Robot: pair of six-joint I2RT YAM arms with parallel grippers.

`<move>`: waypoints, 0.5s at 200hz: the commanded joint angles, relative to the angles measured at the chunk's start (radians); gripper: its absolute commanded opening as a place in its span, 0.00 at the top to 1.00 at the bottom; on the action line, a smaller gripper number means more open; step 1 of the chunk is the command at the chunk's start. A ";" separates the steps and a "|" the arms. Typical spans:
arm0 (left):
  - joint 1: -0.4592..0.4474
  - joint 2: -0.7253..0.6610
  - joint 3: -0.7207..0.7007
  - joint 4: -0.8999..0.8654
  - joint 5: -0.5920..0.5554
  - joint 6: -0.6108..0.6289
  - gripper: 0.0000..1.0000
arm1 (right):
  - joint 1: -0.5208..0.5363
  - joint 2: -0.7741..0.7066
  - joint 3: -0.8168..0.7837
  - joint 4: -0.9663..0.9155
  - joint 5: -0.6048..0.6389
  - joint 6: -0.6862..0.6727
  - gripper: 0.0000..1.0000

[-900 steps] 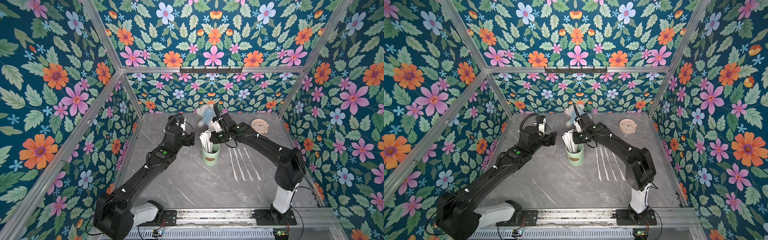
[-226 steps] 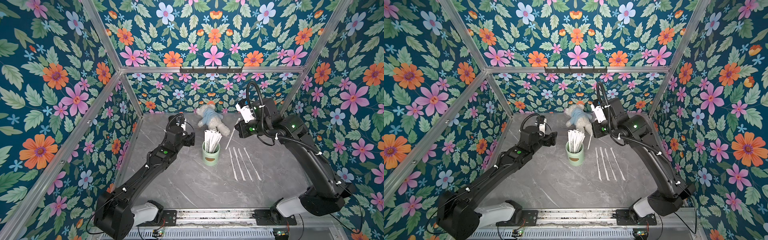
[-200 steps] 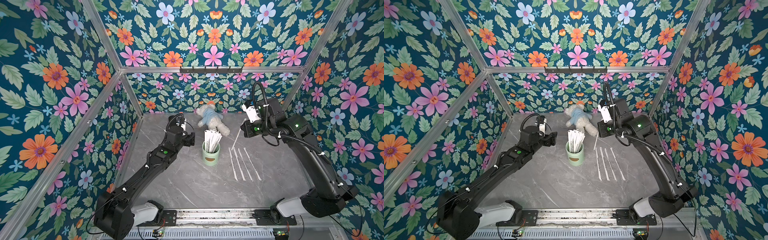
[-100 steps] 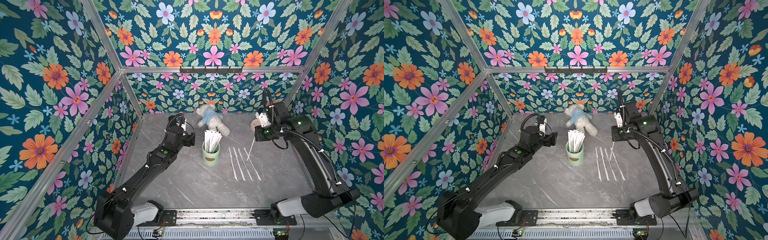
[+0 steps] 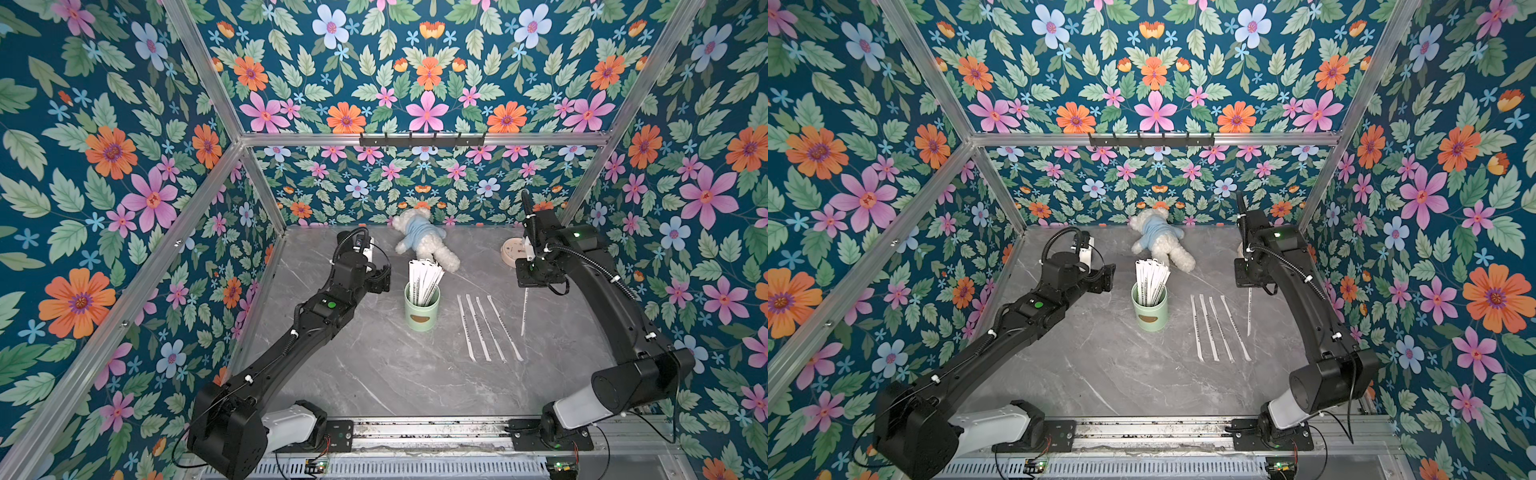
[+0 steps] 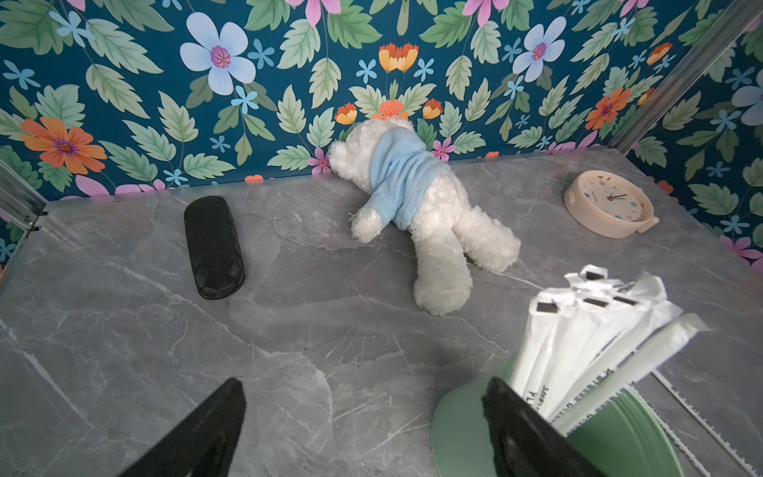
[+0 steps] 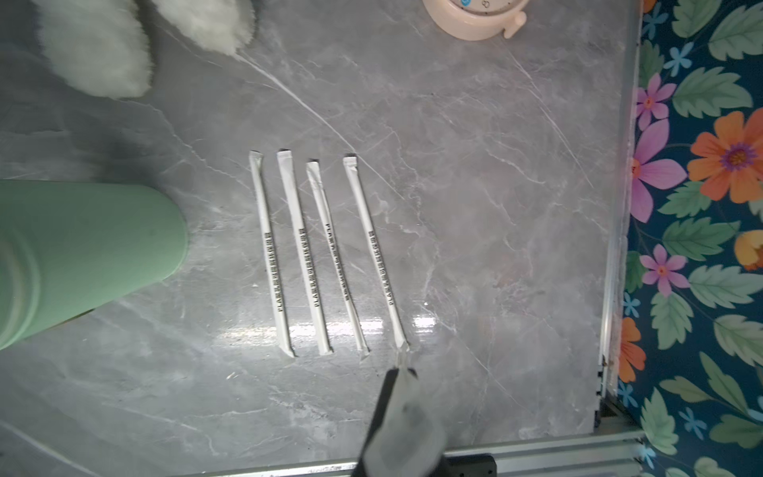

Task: Take the straws out of the storage container
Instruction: Place the straw at the center of the board.

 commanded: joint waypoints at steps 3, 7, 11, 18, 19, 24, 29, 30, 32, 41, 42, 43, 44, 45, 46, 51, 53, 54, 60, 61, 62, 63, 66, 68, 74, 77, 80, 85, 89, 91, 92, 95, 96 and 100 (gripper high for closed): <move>0.001 0.000 -0.001 0.003 -0.002 0.006 0.08 | -0.004 0.036 0.006 -0.062 0.091 0.022 0.96; 0.001 0.001 -0.001 0.002 -0.002 0.005 0.08 | -0.003 0.045 0.005 -0.066 0.101 0.023 0.96; 0.000 0.002 -0.002 0.003 -0.002 0.005 0.08 | -0.004 0.053 0.007 -0.070 0.111 0.025 0.96; 0.001 0.002 -0.002 0.003 -0.004 0.005 0.08 | -0.004 0.069 0.007 -0.078 0.124 0.027 0.96; 0.001 0.002 -0.002 0.003 -0.004 0.006 0.08 | -0.004 0.070 0.007 -0.078 0.126 0.026 0.96; 0.000 0.003 -0.002 0.003 -0.005 0.006 0.08 | -0.003 0.080 0.007 -0.082 0.133 0.028 0.96; -0.001 0.004 -0.003 0.003 -0.004 0.005 0.08 | -0.004 0.091 0.006 -0.087 0.138 0.030 0.97; -0.001 0.004 -0.003 0.003 -0.003 0.005 0.08 | -0.004 0.094 0.005 -0.087 0.140 0.030 0.97; -0.001 0.004 -0.003 0.003 -0.004 0.006 0.08 | -0.002 0.095 0.006 -0.089 0.142 0.030 0.97; -0.001 0.004 -0.004 0.003 -0.004 0.005 0.08 | -0.004 0.130 0.002 -0.094 0.148 0.031 0.97; -0.001 0.004 -0.003 0.003 -0.004 0.005 0.08 | -0.004 0.135 0.001 -0.094 0.148 0.031 0.97; -0.001 0.004 -0.003 0.003 -0.004 0.005 0.08 | -0.004 0.137 0.001 -0.095 0.148 0.031 0.97; -0.001 0.005 -0.003 0.003 -0.004 0.005 0.08 | -0.004 0.140 0.001 -0.096 0.148 0.030 0.97; -0.001 0.005 -0.002 0.002 -0.005 0.005 0.08 | -0.003 0.143 0.002 -0.097 0.148 0.031 0.97; -0.001 0.005 -0.003 0.003 -0.005 0.005 0.08 | -0.003 0.146 0.001 -0.097 0.148 0.030 0.97; -0.001 0.006 -0.003 0.003 -0.004 0.006 0.08 | -0.004 0.159 -0.001 -0.100 0.148 0.031 0.97; 0.000 0.007 -0.001 0.003 -0.005 0.005 0.08 | -0.004 0.163 -0.002 -0.101 0.149 0.031 0.97; 0.000 0.007 -0.001 0.003 -0.005 0.005 0.08 | -0.004 0.164 -0.002 -0.101 0.150 0.031 0.97; -0.001 0.007 -0.001 0.002 -0.005 0.005 0.08 | -0.004 0.180 -0.001 -0.105 0.149 0.031 0.97; -0.001 0.007 -0.002 0.002 -0.005 0.005 0.08 | -0.004 0.183 -0.001 -0.106 0.149 0.031 0.97; -0.001 0.007 -0.001 0.002 -0.005 0.005 0.08 | -0.004 0.184 -0.003 -0.107 0.149 0.031 0.97; -0.001 0.008 -0.002 0.002 -0.004 0.005 0.08 | -0.004 0.188 -0.003 -0.107 0.148 0.031 0.97; -0.001 0.008 -0.001 0.002 -0.005 0.006 0.08 | -0.004 0.195 -0.004 -0.108 0.148 0.031 0.97; -0.002 0.008 -0.001 0.002 -0.005 0.007 0.08 | -0.004 0.200 -0.004 -0.108 0.147 0.031 0.97; -0.001 0.008 -0.001 0.002 -0.005 0.007 0.08 | -0.004 0.213 -0.005 -0.108 0.142 0.031 0.97; -0.002 0.008 -0.001 0.002 -0.005 0.007 0.08 | -0.004 0.220 -0.006 -0.106 0.137 0.031 0.97; -0.002 0.008 -0.002 0.002 -0.007 0.007 0.08 | -0.004 0.227 -0.006 -0.106 0.132 0.030 0.97; -0.002 0.008 -0.001 0.002 -0.009 0.007 0.08 | -0.005 0.238 -0.006 -0.105 0.122 0.030 0.97; -0.002 0.008 -0.002 0.002 -0.010 0.009 0.08 | -0.005 0.249 -0.005 -0.105 0.115 0.030 0.97; -0.002 0.008 -0.002 0.002 -0.010 0.009 0.08 | -0.005 0.252 -0.005 -0.105 0.113 0.030 0.97; -0.002 0.008 -0.002 0.002 -0.011 0.009 0.08 | -0.005 0.255 -0.005 -0.105 0.111 0.030 0.97; -0.002 0.008 -0.003 0.002 -0.012 0.009 0.08 | -0.006 0.263 -0.004 -0.105 0.108 0.029 0.97; -0.002 0.007 -0.003 0.002 -0.012 0.009 0.08 | -0.006 0.266 -0.004 -0.106 0.106 0.029 0.97; -0.002 0.008 -0.002 0.002 -0.012 0.008 0.08 | -0.007 0.277 0.000 -0.106 0.102 0.028 0.97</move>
